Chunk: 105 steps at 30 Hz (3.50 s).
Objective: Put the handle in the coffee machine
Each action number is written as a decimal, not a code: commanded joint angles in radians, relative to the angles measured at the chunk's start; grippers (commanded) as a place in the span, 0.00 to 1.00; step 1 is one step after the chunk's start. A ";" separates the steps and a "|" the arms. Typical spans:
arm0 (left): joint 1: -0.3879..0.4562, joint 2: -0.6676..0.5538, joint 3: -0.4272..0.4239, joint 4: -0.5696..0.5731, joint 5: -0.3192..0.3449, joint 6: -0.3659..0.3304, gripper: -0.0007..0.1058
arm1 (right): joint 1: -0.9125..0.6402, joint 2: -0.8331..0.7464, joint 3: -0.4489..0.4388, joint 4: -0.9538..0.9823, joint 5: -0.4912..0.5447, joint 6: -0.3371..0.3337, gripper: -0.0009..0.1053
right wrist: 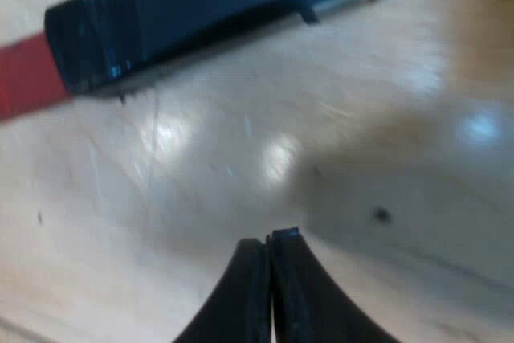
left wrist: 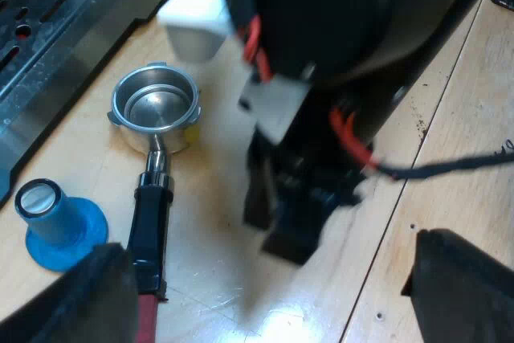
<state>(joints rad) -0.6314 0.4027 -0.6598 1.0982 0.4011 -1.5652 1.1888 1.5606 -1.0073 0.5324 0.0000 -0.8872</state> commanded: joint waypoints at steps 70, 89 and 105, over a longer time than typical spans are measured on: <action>-0.005 -0.002 -0.009 0.041 -0.009 0.000 0.67 | -0.212 -0.114 -0.006 0.009 0.114 -0.518 0.75; -0.005 -0.002 -0.009 0.041 -0.009 0.000 0.67 | -0.258 -0.032 -0.006 -0.045 0.047 -0.599 0.75; -0.005 -0.002 -0.009 0.041 -0.009 0.000 0.67 | -0.258 0.040 -0.006 -0.110 0.049 -0.597 0.75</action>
<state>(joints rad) -0.6314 0.4027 -0.6598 1.1432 0.4011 -1.5641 0.9350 1.5965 -1.0073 0.4287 0.0534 -1.4686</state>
